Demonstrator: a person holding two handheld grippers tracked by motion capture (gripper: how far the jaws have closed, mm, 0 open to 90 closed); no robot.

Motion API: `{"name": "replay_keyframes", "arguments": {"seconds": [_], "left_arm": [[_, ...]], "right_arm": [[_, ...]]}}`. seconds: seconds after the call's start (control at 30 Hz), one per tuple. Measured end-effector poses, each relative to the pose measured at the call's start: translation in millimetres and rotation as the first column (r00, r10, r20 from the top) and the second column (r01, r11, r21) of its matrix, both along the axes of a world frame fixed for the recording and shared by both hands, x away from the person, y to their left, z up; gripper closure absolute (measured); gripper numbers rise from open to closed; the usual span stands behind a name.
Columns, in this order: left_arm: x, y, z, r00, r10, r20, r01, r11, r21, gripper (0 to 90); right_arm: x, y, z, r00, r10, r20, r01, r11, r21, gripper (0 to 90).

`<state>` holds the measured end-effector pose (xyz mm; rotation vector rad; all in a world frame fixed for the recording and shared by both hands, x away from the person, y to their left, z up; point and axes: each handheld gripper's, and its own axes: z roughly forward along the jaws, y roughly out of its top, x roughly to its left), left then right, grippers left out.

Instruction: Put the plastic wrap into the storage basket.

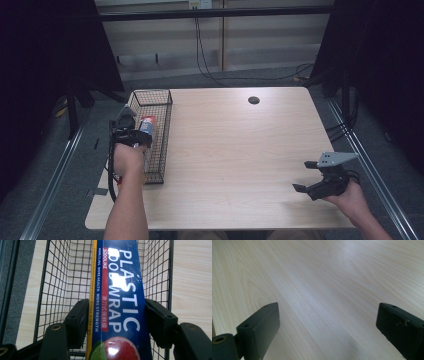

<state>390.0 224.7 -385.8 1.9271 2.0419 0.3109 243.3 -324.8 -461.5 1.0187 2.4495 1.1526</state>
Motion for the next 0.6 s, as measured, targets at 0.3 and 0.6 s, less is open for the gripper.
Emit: {"name": "replay_keyframes", "arguments": {"seconds": [0.3, 0.6], "left_arm": [[-2.1, 0.4, 15.1, 0.9988, -0.016, 0.047, 0.017, 0.9998, -0.009, 28.2], [-2.9, -12.3, 32.5, 0.9912, -0.078, 0.107, 0.085, 0.9947, -0.058, 19.2]], "right_arm": [[0.0, -0.2, 0.4, 1.0000, -0.001, 0.001, 0.001, 1.000, 0.004, 5.0], [-0.1, -0.5, 0.8, 1.0000, -0.002, 0.008, 0.002, 1.000, 0.007, 5.0]]}}
